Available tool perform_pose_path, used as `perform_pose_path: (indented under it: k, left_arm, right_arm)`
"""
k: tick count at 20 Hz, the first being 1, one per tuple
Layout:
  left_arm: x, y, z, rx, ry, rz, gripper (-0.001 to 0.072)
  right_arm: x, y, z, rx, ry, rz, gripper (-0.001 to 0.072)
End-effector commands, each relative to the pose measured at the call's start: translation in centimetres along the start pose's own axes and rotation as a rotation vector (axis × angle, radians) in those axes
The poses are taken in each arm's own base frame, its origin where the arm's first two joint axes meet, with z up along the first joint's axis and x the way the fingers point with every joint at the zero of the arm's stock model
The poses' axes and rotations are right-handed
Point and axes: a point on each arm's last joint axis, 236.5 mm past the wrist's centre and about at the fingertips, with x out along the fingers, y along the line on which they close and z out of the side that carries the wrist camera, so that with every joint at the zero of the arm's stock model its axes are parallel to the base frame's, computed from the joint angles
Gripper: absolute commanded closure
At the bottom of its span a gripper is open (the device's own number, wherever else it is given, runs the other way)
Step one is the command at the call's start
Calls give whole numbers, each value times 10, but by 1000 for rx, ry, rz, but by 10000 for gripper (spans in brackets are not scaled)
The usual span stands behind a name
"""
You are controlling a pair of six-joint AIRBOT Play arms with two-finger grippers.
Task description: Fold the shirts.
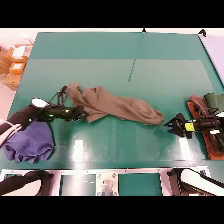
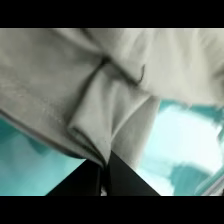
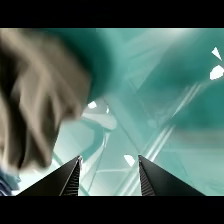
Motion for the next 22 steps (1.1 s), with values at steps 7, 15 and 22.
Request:
perform_pose_path:
  k: [7,15,22]
  left_arm:
    - [-26,23,-27,48,131,59,685]
    - [-38,14,-24,147,169,67,686]
    - [-213,-141,90,568,-188,178,686]
  right_arm:
    - [53,53,-9,-159,-34,-4,383]
    - [49,89,-18,-234,-7,48,688]
    - [-193,312,-12,-526,-339,642,688]
